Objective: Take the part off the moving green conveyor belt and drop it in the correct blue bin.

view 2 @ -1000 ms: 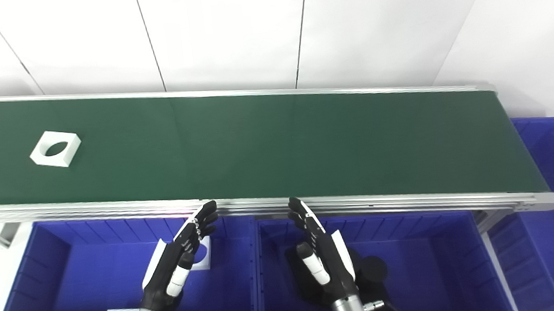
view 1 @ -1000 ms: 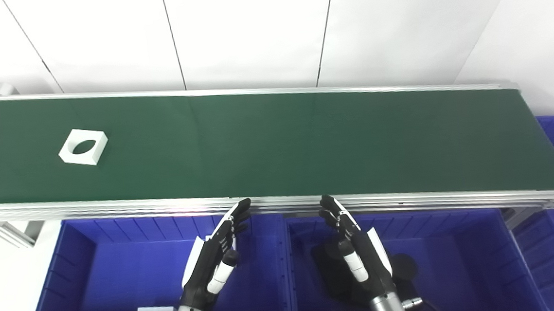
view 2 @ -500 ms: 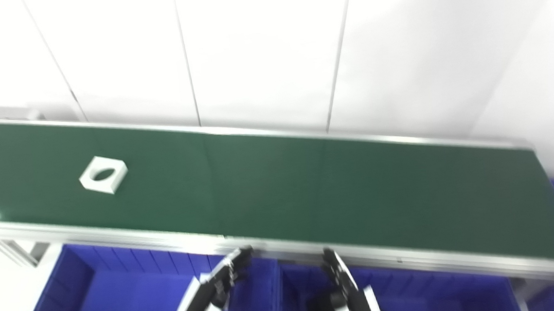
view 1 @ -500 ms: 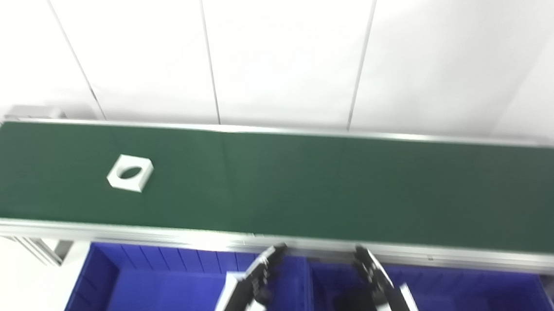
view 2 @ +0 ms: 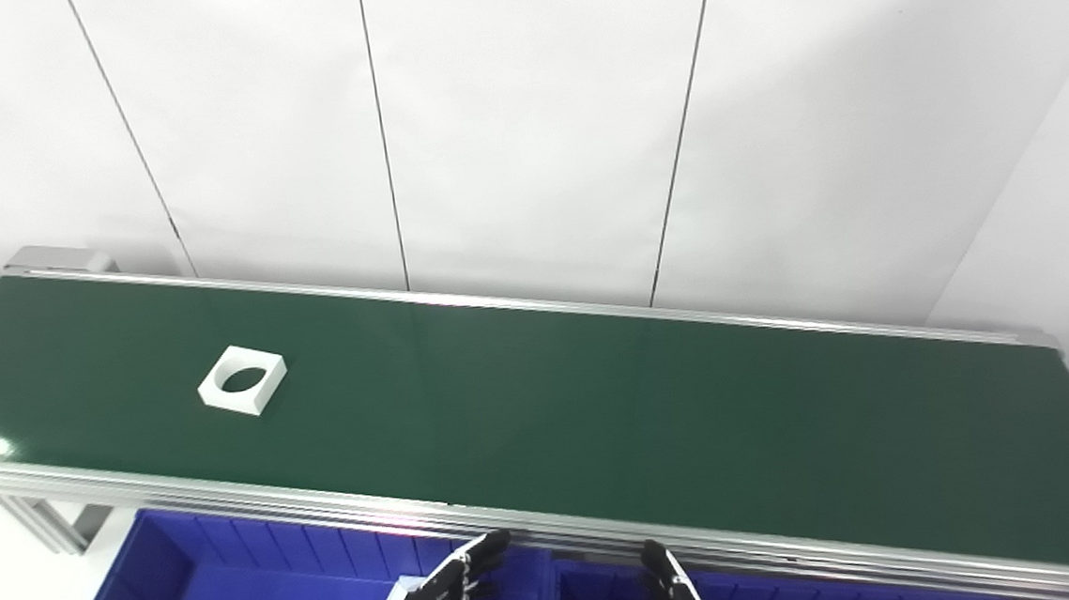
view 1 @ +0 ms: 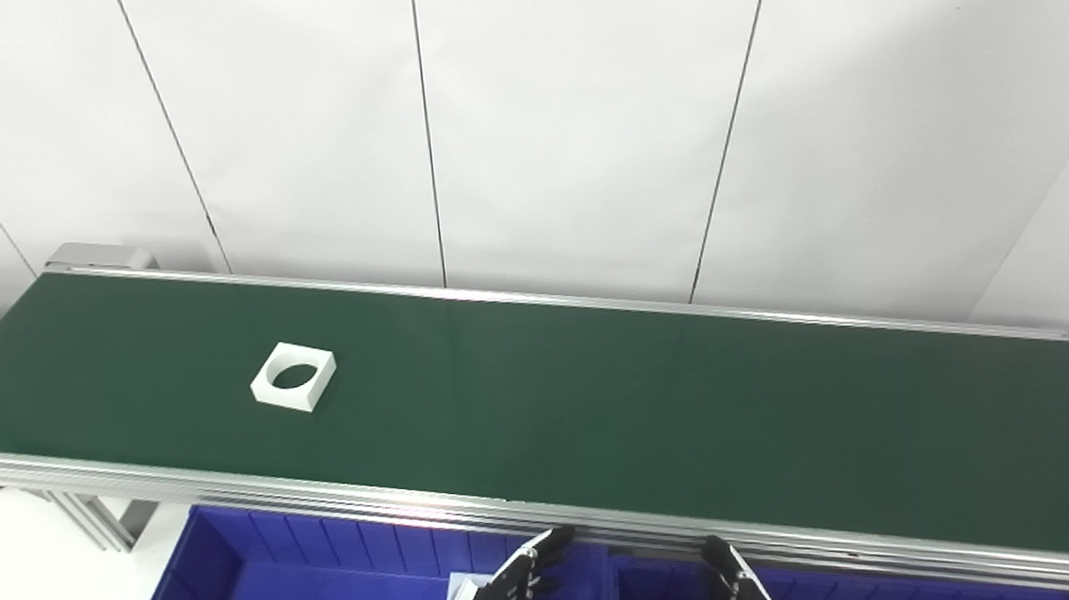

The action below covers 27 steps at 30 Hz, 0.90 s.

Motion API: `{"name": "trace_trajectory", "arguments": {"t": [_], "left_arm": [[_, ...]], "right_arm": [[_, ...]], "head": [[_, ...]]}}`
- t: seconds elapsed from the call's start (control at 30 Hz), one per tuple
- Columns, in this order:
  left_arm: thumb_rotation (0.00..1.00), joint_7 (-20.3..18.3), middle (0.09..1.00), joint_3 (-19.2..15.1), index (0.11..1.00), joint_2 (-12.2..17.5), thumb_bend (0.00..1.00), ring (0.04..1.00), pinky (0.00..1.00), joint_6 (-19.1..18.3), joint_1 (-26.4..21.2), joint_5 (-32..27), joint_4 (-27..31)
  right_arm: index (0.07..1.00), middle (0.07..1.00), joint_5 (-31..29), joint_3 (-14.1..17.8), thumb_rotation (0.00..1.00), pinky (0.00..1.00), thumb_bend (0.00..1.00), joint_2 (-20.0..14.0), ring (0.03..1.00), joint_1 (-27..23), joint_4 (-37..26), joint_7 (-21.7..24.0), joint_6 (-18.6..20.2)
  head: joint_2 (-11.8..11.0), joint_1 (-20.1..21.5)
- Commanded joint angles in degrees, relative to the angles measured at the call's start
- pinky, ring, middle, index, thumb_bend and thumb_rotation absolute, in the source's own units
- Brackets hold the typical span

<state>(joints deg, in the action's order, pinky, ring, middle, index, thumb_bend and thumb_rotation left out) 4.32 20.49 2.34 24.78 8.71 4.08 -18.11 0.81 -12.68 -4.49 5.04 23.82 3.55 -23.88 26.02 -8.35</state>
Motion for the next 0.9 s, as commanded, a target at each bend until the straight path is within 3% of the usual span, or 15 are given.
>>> {"name": "trace_trajectory", "arguments": {"t": [0.0,0.4,0.7,0.87], "left_arm": [[0.96,0.8,0.908,0.4,0.856,-0.3,0.9,0.894,0.82,2.1,-0.9,0.1,0.7],[0.94,1.2,0.898,1.1,0.847,0.2,0.9,0.883,0.81,2.1,-0.1,0.6,3.6],[0.9,7.9,0.884,6.9,0.842,3.6,0.96,0.866,0.77,2.1,-1.7,6.8,13.1],[0.88,8.7,0.879,7.3,0.825,5.1,1.0,0.864,0.75,2.1,-4.6,7.5,18.8]], "right_arm": [[0.954,0.944,-0.4,0.5,1.0,0.93,0.82,0.4,0.925,-1.0,-1.0,0.5,-3.0],[0.953,0.94,1.6,-1.5,1.0,0.91,0.82,-0.2,0.915,-1.0,-0.8,-3.2,-3.0],[0.946,0.934,1.4,-2.7,1.0,0.9,0.81,-0.8,0.912,-1.3,-0.4,-4.8,-3.0],[0.953,0.935,1.7,-3.2,1.0,0.9,0.8,-1.0,0.908,-1.7,-0.1,-5.7,-3.0]], "head": [[0.0,0.0],[-0.6,-0.7],[-0.4,-0.8],[-0.4,-1.6]]}}
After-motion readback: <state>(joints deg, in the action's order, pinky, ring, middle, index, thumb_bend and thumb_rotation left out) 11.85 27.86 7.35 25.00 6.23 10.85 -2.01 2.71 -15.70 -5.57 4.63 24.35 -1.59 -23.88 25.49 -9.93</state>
